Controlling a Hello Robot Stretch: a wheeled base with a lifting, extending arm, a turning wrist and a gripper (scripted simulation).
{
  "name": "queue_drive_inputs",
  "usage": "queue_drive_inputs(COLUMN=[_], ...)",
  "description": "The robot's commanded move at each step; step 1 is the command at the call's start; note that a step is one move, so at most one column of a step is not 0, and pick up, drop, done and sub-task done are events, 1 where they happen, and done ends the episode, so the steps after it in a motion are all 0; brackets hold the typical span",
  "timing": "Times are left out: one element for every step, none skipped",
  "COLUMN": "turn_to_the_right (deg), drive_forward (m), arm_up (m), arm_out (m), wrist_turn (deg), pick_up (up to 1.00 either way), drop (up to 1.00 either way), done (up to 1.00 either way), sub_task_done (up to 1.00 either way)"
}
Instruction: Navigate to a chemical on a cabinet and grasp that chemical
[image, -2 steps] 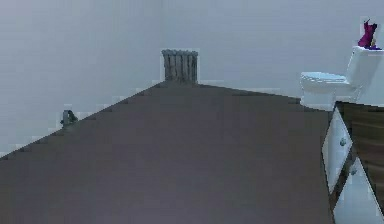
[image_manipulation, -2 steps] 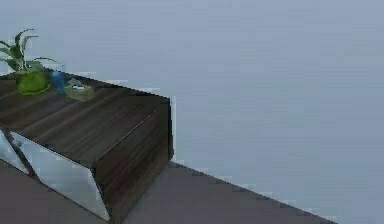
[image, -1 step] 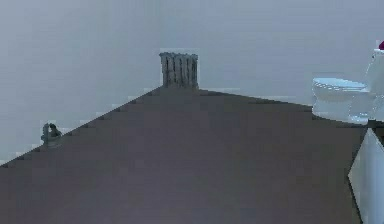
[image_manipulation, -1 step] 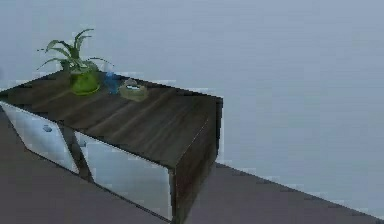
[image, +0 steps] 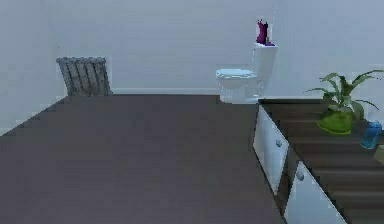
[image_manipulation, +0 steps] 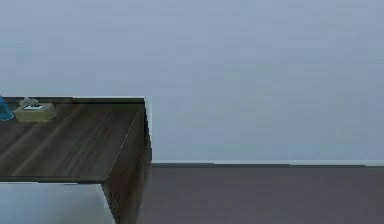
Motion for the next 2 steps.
queue_drive_inputs(turn_to_the_right=[0.0,0.0], drive_forward=[1.0,0.5], arm_up=[0.0,0.0], arm_out=[0.0,0.0], wrist_turn=[0.0,0.0], pick_up=[0.0,0.0], drop=[0.0,0.0], done=[0.0,0.0], sub_task_done=[0.0,0.0])
